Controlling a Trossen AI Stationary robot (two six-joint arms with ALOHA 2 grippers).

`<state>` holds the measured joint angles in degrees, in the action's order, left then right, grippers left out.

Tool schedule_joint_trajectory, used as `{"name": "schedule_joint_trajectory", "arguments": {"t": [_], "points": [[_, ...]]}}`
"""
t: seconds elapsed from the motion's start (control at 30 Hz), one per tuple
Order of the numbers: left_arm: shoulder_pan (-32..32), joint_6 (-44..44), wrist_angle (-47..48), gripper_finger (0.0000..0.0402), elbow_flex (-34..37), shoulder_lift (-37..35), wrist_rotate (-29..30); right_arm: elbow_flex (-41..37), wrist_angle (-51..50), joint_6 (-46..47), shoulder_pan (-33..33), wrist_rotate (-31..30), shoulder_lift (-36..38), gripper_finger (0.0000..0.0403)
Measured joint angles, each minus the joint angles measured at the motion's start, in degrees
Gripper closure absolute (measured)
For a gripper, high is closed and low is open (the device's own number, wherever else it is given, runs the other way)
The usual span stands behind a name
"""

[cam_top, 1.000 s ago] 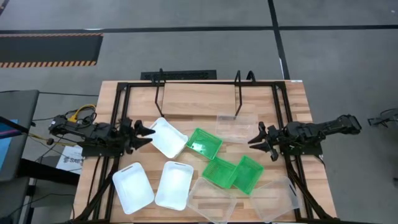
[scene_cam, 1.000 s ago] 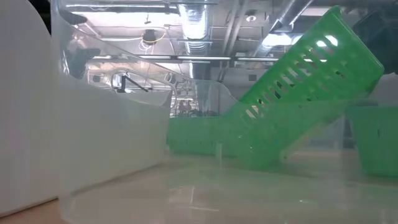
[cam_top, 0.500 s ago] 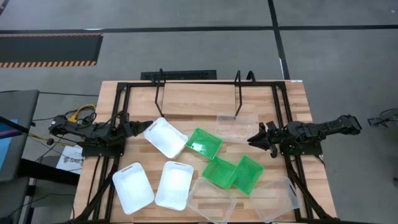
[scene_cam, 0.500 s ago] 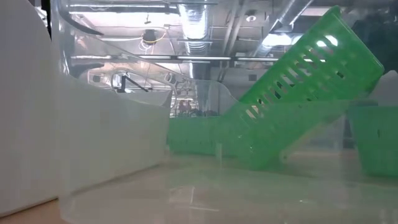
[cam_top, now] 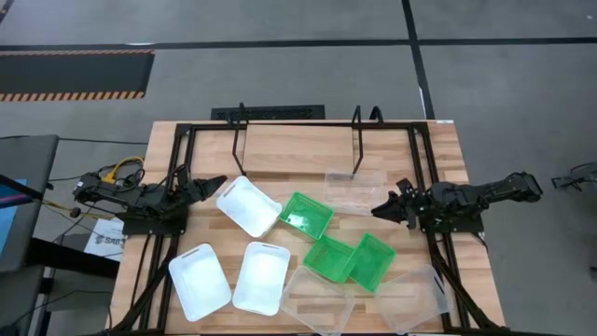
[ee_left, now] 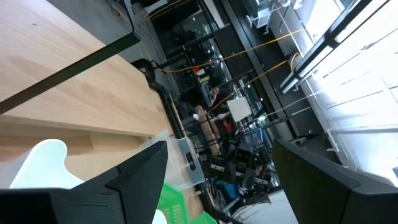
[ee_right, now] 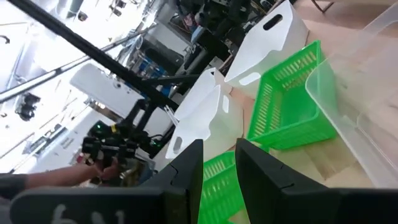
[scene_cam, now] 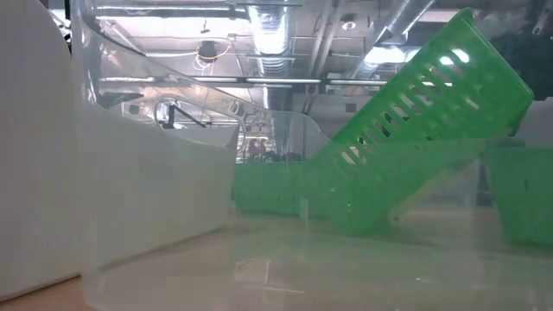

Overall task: Stack baskets on shelf by color
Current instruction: Put the bottom right transparent bin on the shelf

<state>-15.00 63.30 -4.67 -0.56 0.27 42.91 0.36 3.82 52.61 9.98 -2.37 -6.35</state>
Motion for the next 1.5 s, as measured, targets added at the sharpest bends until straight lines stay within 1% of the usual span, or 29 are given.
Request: {"name": "schedule_joint_trajectory", "arguments": {"t": [0.1, 0.17, 0.27, 0.33, 0.4, 0.5, 0.6, 0.73, 0.83, 0.9, 0.97, 1.07, 1.13, 1.23, 1.33, 1.4, 1.5], "points": [[0.0, 0.4, 0.0, 0.0123, 0.0, 0.0, 0.0, 0.1, 0.4, 3.9, -0.1, -3.3, 0.0, 0.0284], [0.0, 0.7, 0.0, 0.0123, 0.0, 0.0, 0.0, 0.4, 0.9, 5.8, -0.5, -4.4, 0.0, 0.0284], [0.0, 4.8, 0.0, 0.0123, 0.0, 0.0, 0.0, 1.3, 7.9, 6.0, -1.2, -6.1, 0.0, 0.0284], [0.0, 6.3, 0.0, 0.0123, 0.0, 0.0, -0.2, 2.3, 13.7, 3.4, -1.9, -7.6, 0.0, 0.0284], [0.0, 7.2, -0.5, 0.0123, 0.0, 0.0, -0.5, 4.2, 17.2, -1.6, -2.5, -8.4, 0.0, 0.0284], [0.0, 6.3, -5.0, 0.0123, 0.0, 0.0, -0.2, 9.3, 16.6, -8.6, -3.6, -8.5, 0.0, 0.0284], [0.0, 1.7, -12.1, 0.0123, -0.3, 0.0, -0.1, 15.4, 10.4, -12.9, -4.5, -8.5, -1.4, 0.0284], [0.0, -5.3, -18.9, 0.0123, -3.4, 0.0, -0.6, 25.1, -3.6, -15.4, -4.9, -8.5, -6.3, 0.0284], [0.0, -10.5, -19.8, 0.0123, -6.8, 0.2, -1.7, 33.0, -18.6, -13.0, -4.9, -8.4, -12.1, 0.0284], [0.0, -14.2, -19.9, 0.0123, -9.7, 1.1, -2.3, 37.9, -28.0, -9.7, -4.5, -8.0, -16.6, 0.0284], [0.0, -17.4, -19.8, 0.0123, -12.3, 2.1, -3.2, 42.0, -36.1, -6.3, -3.9, -6.0, -20.9, 0.0284], [0.0, -21.6, -19.7, 0.0123, -15.7, 4.4, -3.2, 46.7, -44.8, -2.0, -2.6, -1.2, -26.8, 0.0284], [0.0, -23.8, -19.3, 0.0123, -17.8, 5.9, -3.2, 48.5, -50.5, 1.2, -1.5, 2.3, -29.9, 0.0284], [0.0, -26.8, -18.4, 0.0123, -19.5, 8.0, -3.1, 49.3, -56.4, 5.0, 1.1, 8.2, -33.8, 0.0284], [0.0, -28.5, -18.1, 0.0123, -19.7, 9.6, -2.0, 48.9, -60.6, 9.1, 5.0, 11.5, -37.5, 0.0284], [0.0, -28.5, -17.2, 0.0123, -19.7, 10.6, -0.8, 48.8, -62.1, 10.6, 8.3, 13.6, -40.4, 0.0284], [0.0, -27.5, -16.3, 0.0123, -19.7, 11.9, -0.1, 48.8, -61.8, 11.2, 14.2, 17.4, -43.8, 0.0284]]}}
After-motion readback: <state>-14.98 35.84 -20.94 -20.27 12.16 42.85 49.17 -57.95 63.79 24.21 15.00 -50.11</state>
